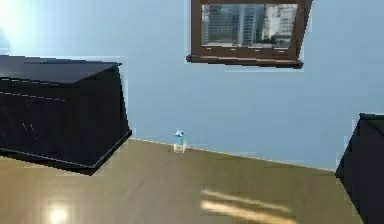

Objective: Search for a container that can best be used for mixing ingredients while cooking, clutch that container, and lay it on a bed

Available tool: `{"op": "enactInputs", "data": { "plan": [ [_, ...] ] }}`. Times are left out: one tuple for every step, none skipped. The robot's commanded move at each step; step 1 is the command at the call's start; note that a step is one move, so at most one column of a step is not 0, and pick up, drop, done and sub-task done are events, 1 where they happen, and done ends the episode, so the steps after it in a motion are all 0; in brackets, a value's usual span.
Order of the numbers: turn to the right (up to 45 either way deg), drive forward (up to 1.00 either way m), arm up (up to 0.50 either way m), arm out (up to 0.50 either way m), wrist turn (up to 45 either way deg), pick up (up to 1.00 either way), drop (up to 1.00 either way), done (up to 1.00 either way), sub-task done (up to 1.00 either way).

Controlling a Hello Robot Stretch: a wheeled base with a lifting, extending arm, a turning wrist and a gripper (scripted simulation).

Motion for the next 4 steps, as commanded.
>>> {"op": "enactInputs", "data": {
  "plan": [
    [-45.0, 0.0, 0.0, 0.0, 0.0, 0.0, 0.0, 0.0, 0.0],
    [-30.0, 0.0, 0.0, 0.0, 0.0, 0.0, 0.0, 0.0, 0.0],
    [0.0, 1.0, 0.0, 0.0, 0.0, 0.0, 0.0, 0.0, 0.0],
    [0.0, 0.5, 0.0, 0.0, 0.0, 0.0, 0.0, 0.0, 0.0]
  ]
}}
